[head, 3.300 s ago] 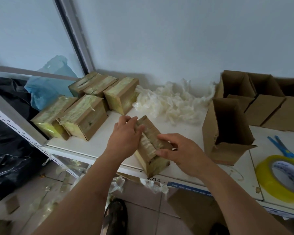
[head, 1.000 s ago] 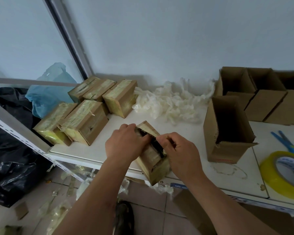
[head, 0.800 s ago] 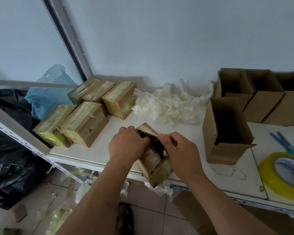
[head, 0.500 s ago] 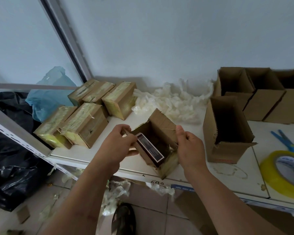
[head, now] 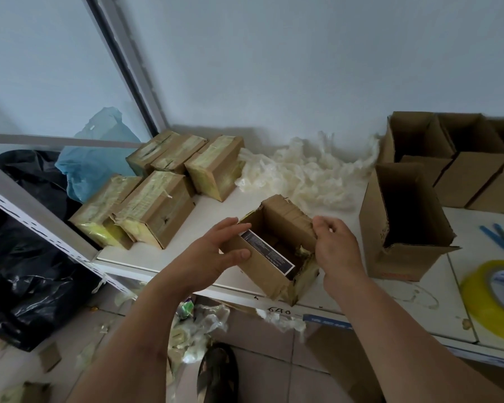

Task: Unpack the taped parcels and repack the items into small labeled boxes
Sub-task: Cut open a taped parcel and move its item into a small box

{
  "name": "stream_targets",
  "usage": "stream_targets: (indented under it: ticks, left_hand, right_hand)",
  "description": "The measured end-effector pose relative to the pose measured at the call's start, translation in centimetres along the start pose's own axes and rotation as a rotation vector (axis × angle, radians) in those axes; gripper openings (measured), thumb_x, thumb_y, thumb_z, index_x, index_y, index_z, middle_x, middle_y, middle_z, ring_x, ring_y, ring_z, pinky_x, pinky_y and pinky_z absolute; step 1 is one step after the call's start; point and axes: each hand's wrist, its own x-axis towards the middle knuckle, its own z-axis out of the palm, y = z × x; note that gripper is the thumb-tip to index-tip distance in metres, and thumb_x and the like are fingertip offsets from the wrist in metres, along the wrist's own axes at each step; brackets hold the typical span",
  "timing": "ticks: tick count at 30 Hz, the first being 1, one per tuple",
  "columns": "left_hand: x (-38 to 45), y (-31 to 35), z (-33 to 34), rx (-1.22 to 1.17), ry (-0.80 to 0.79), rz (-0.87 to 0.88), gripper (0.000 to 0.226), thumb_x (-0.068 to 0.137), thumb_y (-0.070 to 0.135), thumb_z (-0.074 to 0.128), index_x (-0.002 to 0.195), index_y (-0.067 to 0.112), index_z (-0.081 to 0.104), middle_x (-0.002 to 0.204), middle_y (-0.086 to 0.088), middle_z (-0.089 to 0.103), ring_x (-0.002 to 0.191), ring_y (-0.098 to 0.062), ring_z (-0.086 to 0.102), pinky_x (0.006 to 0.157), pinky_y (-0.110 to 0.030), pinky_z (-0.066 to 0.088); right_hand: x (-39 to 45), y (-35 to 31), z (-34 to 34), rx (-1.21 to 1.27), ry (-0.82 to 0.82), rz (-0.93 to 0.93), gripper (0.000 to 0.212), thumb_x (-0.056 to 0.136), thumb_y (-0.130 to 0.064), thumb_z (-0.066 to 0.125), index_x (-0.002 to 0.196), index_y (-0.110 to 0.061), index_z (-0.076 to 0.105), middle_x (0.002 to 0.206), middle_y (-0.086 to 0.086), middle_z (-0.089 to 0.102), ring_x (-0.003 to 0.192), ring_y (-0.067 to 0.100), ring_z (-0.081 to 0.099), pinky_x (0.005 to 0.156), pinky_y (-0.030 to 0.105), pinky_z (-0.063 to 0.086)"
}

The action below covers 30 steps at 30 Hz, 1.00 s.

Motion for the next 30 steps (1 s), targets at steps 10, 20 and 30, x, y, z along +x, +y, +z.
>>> stream_targets:
  ticks: [10, 20, 30]
  left_hand:
    - [0.5, -0.2, -0.5, 0.137, 0.007, 0.014, 0.067, 0.085, 0.034, 0.074, 0.144, 0.039, 0.043, 0.138, 0.021, 0.043, 0.121, -0.001, 0.046, 0.107, -0.025, 0.037]
    - [0.0, 0.4, -0.4, 0.136, 0.034, -0.001, 0.073, 0.083, 0.033, 0.077, 0.146, 0.036, 0.040, 0.131, 0.018, 0.046, 0.117, -0.005, 0.048, 0.100, -0.025, 0.038]
    - [0.0, 1.3, -0.3, 0.139, 0.052, 0.026, 0.074, 0.080, 0.023, 0.080, 0.144, 0.027, 0.045, 0.128, 0.016, 0.045, 0.105, -0.010, 0.054, 0.081, -0.022, 0.044]
  right_hand:
    - [-0.7, -1.0, -0.6, -0.357, -0.114, -0.227, 0.051, 0.101, -0.054, 0.030, 0.087, -0.025, 0.070, 0.082, 0.001, 0.065, 0.074, 0.012, 0.058, 0.060, 0.026, 0.042]
    - [-1.8, -1.6, -1.0, -0.832, 0.022, -0.741, 0.035, 0.101, -0.035, 0.047, 0.131, -0.020, 0.059, 0.129, -0.002, 0.058, 0.120, 0.018, 0.049, 0.096, 0.032, 0.039]
    - [-2.4, -4.4, 0.3, -0.976, -0.509, -0.642, 0.034, 0.099, -0.047, 0.046, 0.098, -0.023, 0.072, 0.091, -0.006, 0.065, 0.084, 0.012, 0.059, 0.074, 0.034, 0.049]
